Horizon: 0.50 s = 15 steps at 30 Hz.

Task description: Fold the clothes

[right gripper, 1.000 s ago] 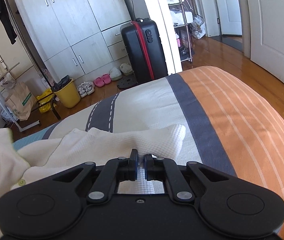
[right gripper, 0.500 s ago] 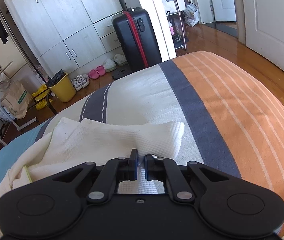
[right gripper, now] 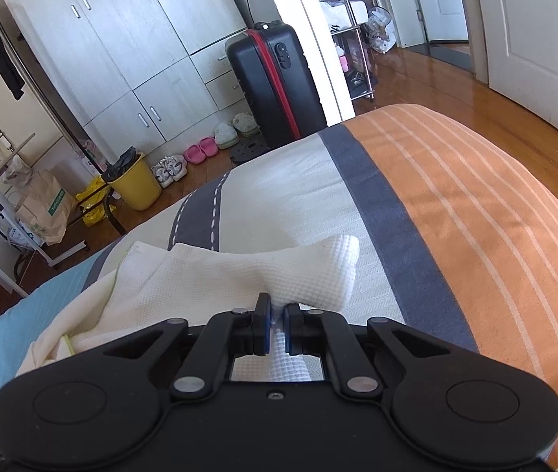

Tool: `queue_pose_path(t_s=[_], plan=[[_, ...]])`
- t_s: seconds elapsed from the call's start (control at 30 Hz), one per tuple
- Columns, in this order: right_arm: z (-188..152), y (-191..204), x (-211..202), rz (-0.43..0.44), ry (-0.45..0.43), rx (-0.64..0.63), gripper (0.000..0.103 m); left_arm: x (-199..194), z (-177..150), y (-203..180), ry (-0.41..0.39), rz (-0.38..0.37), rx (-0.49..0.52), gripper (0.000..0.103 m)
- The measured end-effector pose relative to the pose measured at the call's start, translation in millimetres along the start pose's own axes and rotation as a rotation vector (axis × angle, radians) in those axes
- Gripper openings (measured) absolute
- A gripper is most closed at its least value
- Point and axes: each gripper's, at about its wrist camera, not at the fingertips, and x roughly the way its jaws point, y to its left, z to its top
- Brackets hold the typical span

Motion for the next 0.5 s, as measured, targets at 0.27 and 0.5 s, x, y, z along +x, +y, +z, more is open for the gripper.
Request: queue_pose_path(t_s=[0.27, 0.5], plan=[[-1, 2, 1, -0.011, -0.006, -0.009, 0.009, -31, 1, -2, -0.074, 0.155, 0.122, 0.000], [0, 5, -3, -0.014, -0.010, -0.024, 0.009, -9, 3, -12, 0.003, 0.095, 0.108, 0.051]])
